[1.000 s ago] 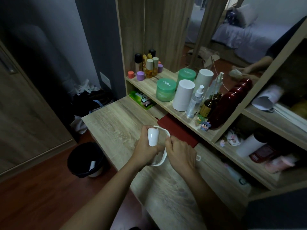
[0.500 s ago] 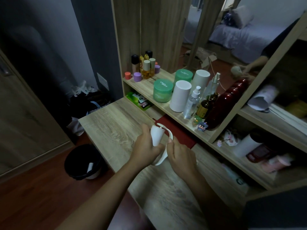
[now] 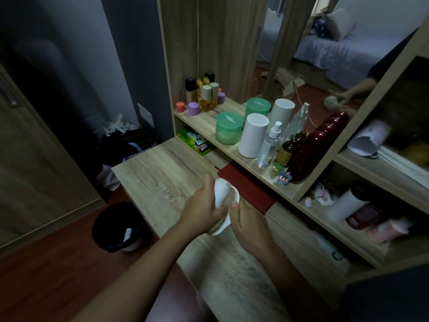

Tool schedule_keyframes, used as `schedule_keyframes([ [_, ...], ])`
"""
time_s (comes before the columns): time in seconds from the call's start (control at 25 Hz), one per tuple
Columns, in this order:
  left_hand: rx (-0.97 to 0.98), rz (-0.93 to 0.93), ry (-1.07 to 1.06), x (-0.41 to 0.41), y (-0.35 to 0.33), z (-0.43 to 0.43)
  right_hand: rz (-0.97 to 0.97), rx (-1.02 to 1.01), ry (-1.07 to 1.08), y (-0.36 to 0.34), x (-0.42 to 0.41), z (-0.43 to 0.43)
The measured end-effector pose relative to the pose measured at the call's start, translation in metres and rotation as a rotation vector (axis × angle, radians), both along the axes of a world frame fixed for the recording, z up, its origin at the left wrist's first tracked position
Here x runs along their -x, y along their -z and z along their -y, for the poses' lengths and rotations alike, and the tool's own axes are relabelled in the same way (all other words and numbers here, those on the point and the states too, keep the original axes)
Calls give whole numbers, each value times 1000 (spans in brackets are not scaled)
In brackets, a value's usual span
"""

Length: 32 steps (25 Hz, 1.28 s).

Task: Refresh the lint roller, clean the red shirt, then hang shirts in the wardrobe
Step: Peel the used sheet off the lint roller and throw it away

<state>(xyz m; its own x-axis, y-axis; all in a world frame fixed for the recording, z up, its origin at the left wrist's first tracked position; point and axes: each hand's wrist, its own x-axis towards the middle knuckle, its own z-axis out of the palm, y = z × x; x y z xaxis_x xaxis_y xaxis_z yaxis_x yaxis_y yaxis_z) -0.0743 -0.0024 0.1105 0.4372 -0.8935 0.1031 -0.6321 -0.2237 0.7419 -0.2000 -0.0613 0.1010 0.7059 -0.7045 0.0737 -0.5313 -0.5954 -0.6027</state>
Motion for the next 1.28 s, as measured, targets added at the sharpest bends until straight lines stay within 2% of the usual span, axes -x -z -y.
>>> schedule_keyframes([
  [0.16,20,-26,-5,-1,1,-4,-1,-117,-24,2,2,2],
  [0.32,-10,-145,7,-12,-10,-9,78,-207,-13,2,7,5],
  [0.36,5,-177,-43,-17,-12,-9,101,-190,6,2,7,8],
  [0.44,153,-163,-297,-28,-14,-11,134,-171,63,-2,7,14],
  [0.48,248,-67,-420,-32,-14,-14,146,-169,91,-4,7,17],
  [0.52,330,55,-455,-33,-13,-17,155,-166,109,-8,6,19],
  [0.56,386,167,-391,-30,-12,-19,155,-162,124,-10,5,20],
  [0.64,410,420,-111,-16,-11,-23,162,-164,137,-13,1,23],
  [0.72,355,755,180,-11,-2,-27,178,-168,154,-17,-2,24],
  [0.76,306,858,229,-17,3,-28,191,-162,159,-18,-3,25],
  [0.8,231,858,184,-24,5,-28,200,-156,162,-20,-3,25],
  [0.88,84,607,-57,-41,1,-29,219,-147,160,-21,-2,26],
  [0.92,67,500,-126,-46,1,-30,223,-140,164,-21,-2,26],
  [0.96,91,472,-123,-43,1,-31,219,-138,173,-21,-2,26],
  [1.0,139,522,-49,-35,1,-32,213,-143,175,-22,-2,26],
  [1.08,240,736,180,-20,4,-36,210,-161,171,-24,-3,24],
  [1.16,247,898,248,-23,8,-39,223,-153,163,-23,-5,23],
  [1.2,218,883,162,-27,5,-38,227,-148,156,-23,-5,23],
  [1.24,182,790,5,-33,2,-36,235,-144,152,-22,-5,24],
  [1.28,151,597,-166,-37,-4,-36,248,-146,154,-21,-6,24],
])
